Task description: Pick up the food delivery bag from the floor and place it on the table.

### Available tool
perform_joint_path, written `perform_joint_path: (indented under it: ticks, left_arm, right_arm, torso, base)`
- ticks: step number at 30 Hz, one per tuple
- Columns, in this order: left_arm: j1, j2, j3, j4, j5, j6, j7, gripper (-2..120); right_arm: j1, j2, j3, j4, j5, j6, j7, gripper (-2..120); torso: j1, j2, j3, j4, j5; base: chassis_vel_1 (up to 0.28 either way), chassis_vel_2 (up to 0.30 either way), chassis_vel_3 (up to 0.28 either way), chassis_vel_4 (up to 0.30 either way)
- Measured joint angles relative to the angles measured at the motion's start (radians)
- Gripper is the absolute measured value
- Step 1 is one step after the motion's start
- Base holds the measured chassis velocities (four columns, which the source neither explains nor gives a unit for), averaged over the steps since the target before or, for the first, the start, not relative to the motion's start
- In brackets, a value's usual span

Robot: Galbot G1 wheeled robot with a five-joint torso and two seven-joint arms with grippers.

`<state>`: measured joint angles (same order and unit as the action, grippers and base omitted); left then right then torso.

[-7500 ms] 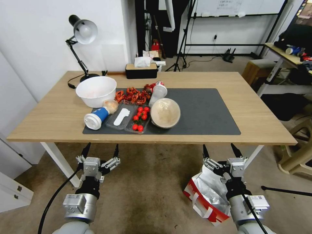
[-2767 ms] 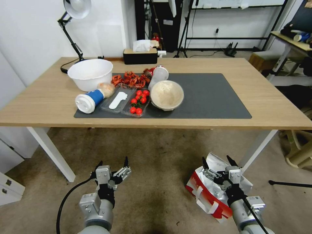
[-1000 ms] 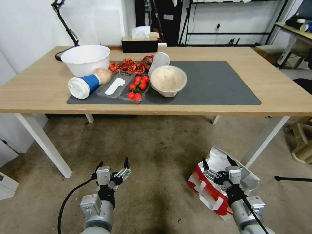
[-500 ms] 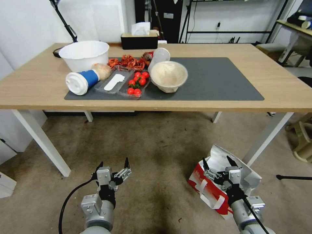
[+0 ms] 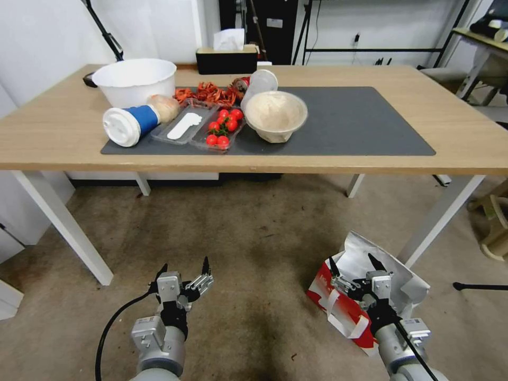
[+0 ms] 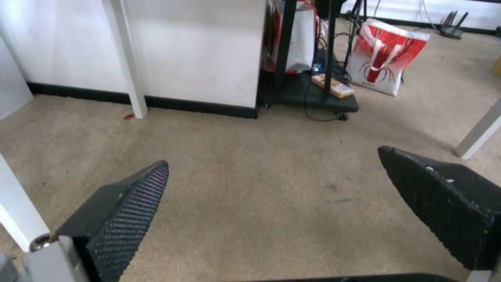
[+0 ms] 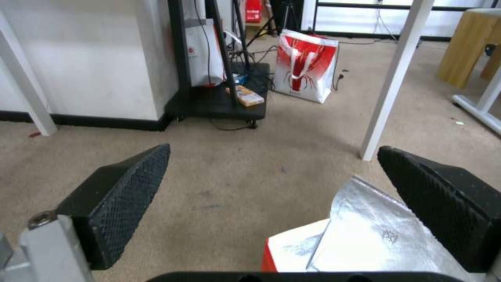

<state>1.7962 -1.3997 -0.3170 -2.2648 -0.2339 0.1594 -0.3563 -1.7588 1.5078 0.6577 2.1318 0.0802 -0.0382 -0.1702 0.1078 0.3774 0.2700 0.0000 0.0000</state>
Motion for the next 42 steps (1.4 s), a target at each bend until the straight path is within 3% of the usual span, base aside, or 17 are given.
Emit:
perform_joint_path:
  ticks: [4,42]
  left_arm:
    - [0.001,0.000,0.000,0.000,0.000,-0.001,0.000,100]
    - [0.003,0.004,0.005,0.002,0.005,-0.006,0.000,100]
  right_arm:
    - [0.000,0.000,0.000,0.000,0.001,0.000,0.000,100]
    - [-0.002,0.008,0.000,-0.011,-0.001,0.007,-0.006,100]
  torso:
    - [-0.002,-0.004,-0.002,0.0000,0.0000]
    - [-0.046,-0.166,-0.119,0.0000,0.0000]
  base:
    - [0.000,0.000,0.000,0.000]
    - [0.000,0.000,0.000,0.000]
